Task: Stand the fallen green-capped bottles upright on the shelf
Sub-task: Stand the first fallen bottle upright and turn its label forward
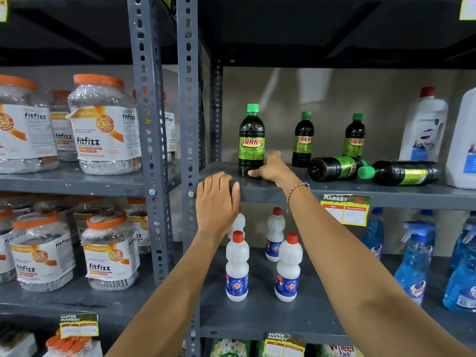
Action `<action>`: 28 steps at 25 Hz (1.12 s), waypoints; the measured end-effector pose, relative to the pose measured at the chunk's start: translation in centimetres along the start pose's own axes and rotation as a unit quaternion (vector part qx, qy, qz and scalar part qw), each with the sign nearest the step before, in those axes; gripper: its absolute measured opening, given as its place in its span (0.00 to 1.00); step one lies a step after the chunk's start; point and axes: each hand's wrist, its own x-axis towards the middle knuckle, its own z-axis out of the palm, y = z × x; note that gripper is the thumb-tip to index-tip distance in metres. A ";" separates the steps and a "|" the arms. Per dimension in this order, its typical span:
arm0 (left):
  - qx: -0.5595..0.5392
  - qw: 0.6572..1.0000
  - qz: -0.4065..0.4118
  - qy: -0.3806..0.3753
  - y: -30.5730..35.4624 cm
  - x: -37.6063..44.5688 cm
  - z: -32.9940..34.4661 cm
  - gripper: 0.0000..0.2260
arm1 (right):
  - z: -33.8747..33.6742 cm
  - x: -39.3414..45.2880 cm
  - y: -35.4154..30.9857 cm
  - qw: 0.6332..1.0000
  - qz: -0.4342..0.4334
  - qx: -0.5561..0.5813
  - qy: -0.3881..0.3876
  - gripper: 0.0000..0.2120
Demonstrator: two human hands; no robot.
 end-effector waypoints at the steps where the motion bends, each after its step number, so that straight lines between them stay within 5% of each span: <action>1: -0.024 1.000 -0.016 -0.001 0.6 0.9 -0.4 0.14 | -0.5 0.1 0.3 1.000 0.000 0.004 -0.001 0.39; 4: -0.079 0.987 -0.084 -0.110 1.4 5.1 -0.5 0.17 | -1.1 0.4 0.9 1.000 -0.013 0.027 0.009 0.39; 8: -0.105 0.905 -0.215 -0.352 1.5 10.1 0.0 0.31 | -0.6 0.8 1.2 0.999 -0.034 0.012 0.010 0.23; 10: -0.138 0.875 -0.232 -0.403 1.4 10.8 0.8 0.25 | -0.5 1.0 1.2 0.999 -0.040 0.009 0.009 0.18; 14: -0.201 0.875 -0.231 -0.376 0.4 11.0 2.9 0.15 | -0.5 0.7 1.0 0.998 -0.046 0.003 0.032 0.17; 28: -0.210 0.900 -0.219 -0.312 0.9 8.7 -2.1 0.18 | -1.8 -4.8 0.0 0.998 -0.050 0.036 0.015 0.18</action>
